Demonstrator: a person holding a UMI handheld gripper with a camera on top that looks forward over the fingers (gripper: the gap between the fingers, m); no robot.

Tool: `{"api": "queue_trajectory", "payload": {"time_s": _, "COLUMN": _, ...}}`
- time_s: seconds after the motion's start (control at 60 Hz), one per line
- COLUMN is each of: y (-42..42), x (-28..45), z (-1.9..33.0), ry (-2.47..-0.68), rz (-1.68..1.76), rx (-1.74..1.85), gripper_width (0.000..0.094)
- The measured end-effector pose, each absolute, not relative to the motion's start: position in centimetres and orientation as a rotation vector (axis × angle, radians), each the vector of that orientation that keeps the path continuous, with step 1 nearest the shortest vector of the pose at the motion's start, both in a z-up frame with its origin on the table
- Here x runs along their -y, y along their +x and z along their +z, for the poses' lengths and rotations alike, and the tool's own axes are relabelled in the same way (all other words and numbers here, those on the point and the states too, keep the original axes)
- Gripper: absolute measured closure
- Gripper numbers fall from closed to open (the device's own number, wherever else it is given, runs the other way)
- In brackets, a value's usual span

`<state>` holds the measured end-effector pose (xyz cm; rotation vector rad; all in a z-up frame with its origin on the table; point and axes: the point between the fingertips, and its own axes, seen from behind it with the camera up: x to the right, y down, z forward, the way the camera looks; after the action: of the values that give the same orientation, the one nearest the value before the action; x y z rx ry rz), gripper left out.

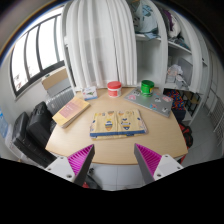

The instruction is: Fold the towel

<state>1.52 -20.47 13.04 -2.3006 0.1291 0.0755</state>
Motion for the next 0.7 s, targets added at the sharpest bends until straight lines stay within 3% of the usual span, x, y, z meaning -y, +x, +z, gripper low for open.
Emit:
{"api": "queue_trajectory", "payload": {"time_s": 0.167, "y": -0.3, "x": 15.6, "z": 12.1, "ry": -2.273, "rz": 0.045, "rx": -0.052, "gripper_width": 0.0106}}
{"api": "queue_trajectory", "payload": {"time_s": 0.4, "y": -5.7, "x": 3.5, "z": 5.1, "ry": -2.268, "rz": 0.036, "rx": 0.011, "gripper_width": 0.0121}}
{"api": "queue_trajectory", "payload": {"time_s": 0.567, "y": -6.9, "x": 0.4, "z": -1.8, "ry": -2.369, "rz": 0.004, "rx": 0.109, "gripper_width": 0.0164}}
{"api": "queue_trajectory", "payload": {"time_s": 0.7, "y": -6.8, "x": -0.5, "z": -1.4, "ry": -2.298, "rz": 0.018, "rx": 0.135, "gripper_width": 0.0516}}
